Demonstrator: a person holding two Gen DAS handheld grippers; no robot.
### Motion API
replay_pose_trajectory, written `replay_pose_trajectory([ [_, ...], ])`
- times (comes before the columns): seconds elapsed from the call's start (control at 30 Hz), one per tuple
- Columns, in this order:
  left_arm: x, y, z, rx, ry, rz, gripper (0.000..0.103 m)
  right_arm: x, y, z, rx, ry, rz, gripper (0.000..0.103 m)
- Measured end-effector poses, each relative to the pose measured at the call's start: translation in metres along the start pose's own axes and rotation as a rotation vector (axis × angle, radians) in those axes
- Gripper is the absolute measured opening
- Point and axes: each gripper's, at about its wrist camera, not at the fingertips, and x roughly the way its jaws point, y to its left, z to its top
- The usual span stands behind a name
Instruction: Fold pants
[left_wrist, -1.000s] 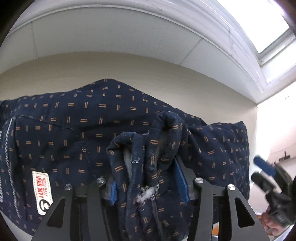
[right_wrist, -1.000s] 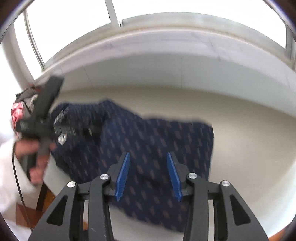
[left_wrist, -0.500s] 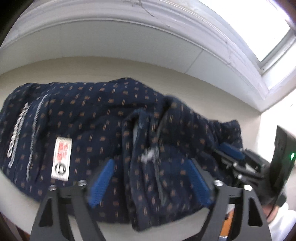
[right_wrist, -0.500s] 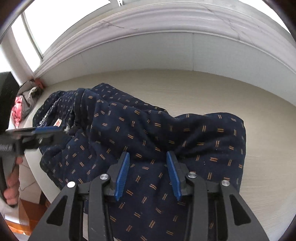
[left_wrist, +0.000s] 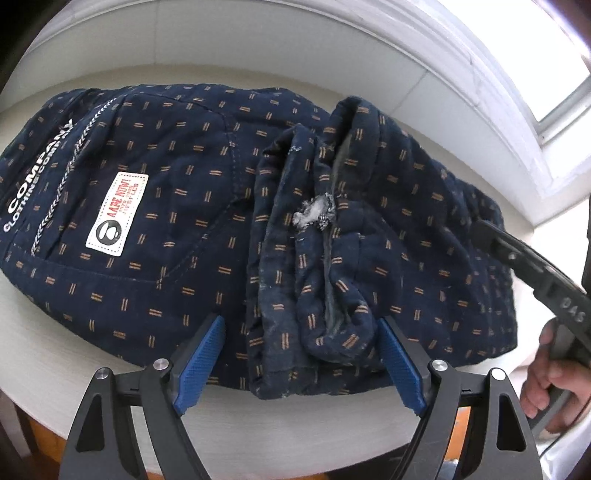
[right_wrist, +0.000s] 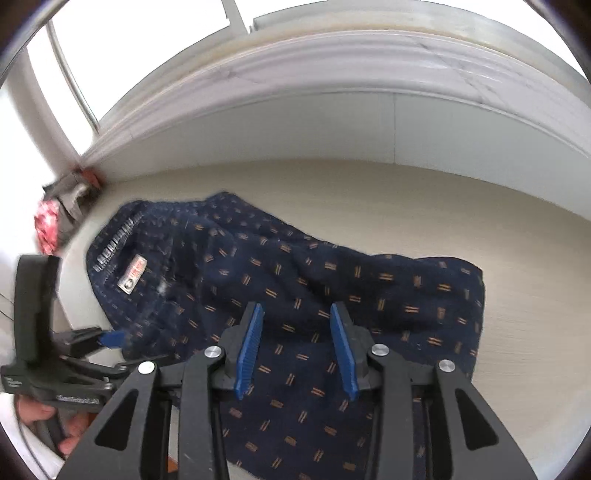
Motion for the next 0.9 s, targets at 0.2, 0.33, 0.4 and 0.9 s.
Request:
replay_pose_trajectory([
  [0.2, 0.009, -0.001, 0.004, 0.042, 0.01, 0.012, 0.086, 0.027, -0.003, -0.01, -0.005, 0.042, -0.025, 0.034],
  [0.33, 0.015, -0.004, 0.011, 0.063, 0.015, 0.029, 0.087, 0.025, -0.009, -0.012, -0.013, 0.042, -0.008, 0.034],
  [0.4, 0.021, -0.013, 0.018, 0.073, 0.013, 0.045, 0.088, 0.025, -0.011, -0.011, -0.016, 0.048, 0.006, 0.034],
  [0.9, 0.027, -0.025, 0.02, 0.076, 0.015, 0.016, 0.089, 0.014, -0.043, -0.006, 0.051, 0.022, -0.013, 0.032],
])
